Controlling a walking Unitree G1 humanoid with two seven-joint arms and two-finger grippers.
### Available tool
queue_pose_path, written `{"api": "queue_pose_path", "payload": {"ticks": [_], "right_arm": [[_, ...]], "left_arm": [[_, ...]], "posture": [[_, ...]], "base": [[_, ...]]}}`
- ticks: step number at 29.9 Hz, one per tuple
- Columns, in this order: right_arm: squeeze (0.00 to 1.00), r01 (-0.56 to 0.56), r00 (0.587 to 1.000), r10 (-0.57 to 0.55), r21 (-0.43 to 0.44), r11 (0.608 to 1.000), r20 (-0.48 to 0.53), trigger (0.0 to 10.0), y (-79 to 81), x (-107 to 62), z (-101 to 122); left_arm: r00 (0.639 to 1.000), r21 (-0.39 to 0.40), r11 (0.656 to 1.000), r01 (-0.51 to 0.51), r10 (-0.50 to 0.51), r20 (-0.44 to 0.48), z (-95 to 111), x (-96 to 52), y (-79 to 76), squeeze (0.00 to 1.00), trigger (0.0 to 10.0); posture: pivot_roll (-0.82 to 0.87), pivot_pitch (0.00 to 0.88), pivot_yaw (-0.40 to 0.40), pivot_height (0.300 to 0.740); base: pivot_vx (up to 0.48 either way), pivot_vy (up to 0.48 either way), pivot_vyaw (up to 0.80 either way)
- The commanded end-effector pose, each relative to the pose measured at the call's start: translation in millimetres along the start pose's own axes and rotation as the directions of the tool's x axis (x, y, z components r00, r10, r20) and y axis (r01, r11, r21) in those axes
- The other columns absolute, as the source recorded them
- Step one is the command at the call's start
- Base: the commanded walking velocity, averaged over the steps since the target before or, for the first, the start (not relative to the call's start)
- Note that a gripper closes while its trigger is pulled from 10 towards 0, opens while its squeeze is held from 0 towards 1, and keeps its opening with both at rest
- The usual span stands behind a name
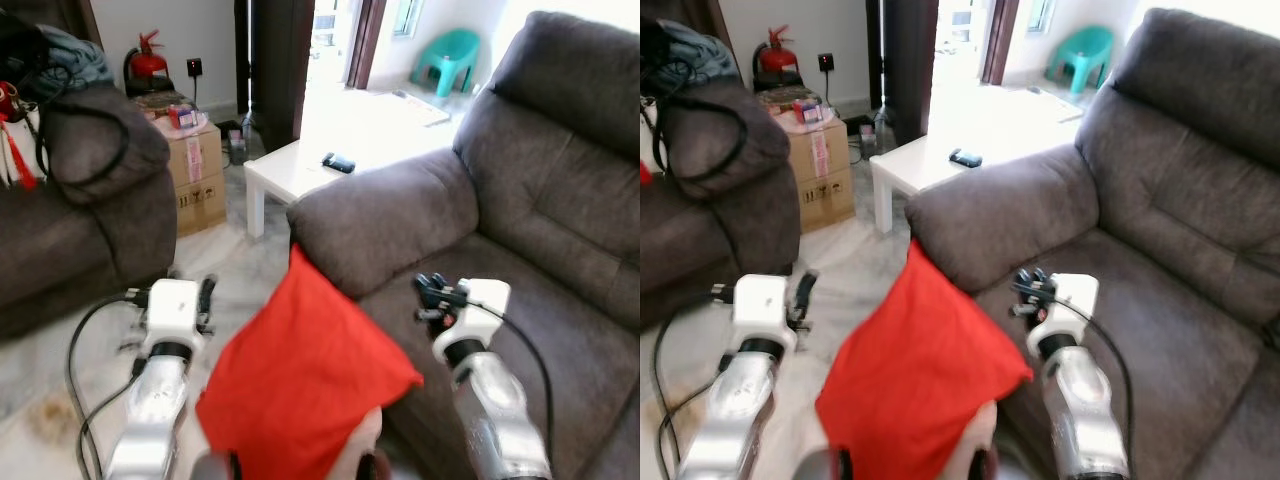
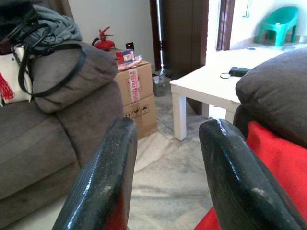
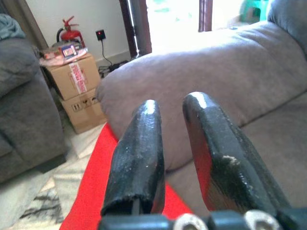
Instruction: Move the pillow to the sofa from floor
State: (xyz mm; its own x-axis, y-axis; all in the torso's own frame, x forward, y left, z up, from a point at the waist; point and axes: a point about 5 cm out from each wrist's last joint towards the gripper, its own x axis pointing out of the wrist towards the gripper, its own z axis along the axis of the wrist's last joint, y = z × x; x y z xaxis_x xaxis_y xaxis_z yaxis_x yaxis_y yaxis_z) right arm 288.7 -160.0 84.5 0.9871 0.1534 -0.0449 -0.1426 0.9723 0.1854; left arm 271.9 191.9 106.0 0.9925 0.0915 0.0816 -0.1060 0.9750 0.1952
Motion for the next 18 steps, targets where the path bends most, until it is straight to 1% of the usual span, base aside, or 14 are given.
{"api": "queue_pose_path", "payload": {"ticks": [1, 8, 10, 13, 18], "right_arm": [[0.0, 0.034, 0.999, -0.034, -0.013, 0.999, 0.008, 10.0, -11.0, -3.2, 4.1], [0.0, 0.035, 0.999, -0.035, -0.013, 0.999, 0.006, 10.0, -10.8, -3.4, 3.8], [0.0, 0.035, 0.999, -0.035, -0.013, 0.999, 0.005, 10.0, -10.8, -3.5, 3.7], [0.0, 0.039, 0.999, -0.039, -0.011, 0.999, 0.003, 10.0, -11.2, -3.6, 2.9], [0.0, 0.047, 0.999, -0.047, -0.002, 0.999, 0.001, 10.0, -12.2, -2.9, 1.1]], "left_arm": [[0.999, -0.018, 0.999, 0.035, -0.034, 0.018, 5.2, 1.1, -11.5, 0.0, 10.0], [0.999, -0.014, 0.999, 0.039, -0.039, 0.013, 4.8, 0.9, -11.9, 0.0, 10.0], [0.999, -0.01, 0.999, 0.045, -0.045, 0.01, 4.3, 1.0, -12.7, 0.0, 10.0], [0.997, -0.018, 0.997, 0.074, -0.074, 0.006, 3.1, 0.4, -18.2, 0.0, 10.0], [0.997, -0.016, 0.997, 0.076, -0.076, -0.006, -0.2, 0.0, -17.8, 0.0, 10.0]], "posture": [[0.04, 0.0, -0.114, 0.609], [0.04, 0.0, -0.114, 0.609], [0.04, 0.0, -0.114, 0.609], [0.04, 0.0, -0.113, 0.609], [0.05, 0.0, -0.112, 0.609]], "base": [[0.296, 0.0, 0.0], [0.287, 0.0, 0.0], [0.0, 0.0, 0.0], [0.0, 0.0, 0.0], [0.0, 0.0, 0.0]]}}
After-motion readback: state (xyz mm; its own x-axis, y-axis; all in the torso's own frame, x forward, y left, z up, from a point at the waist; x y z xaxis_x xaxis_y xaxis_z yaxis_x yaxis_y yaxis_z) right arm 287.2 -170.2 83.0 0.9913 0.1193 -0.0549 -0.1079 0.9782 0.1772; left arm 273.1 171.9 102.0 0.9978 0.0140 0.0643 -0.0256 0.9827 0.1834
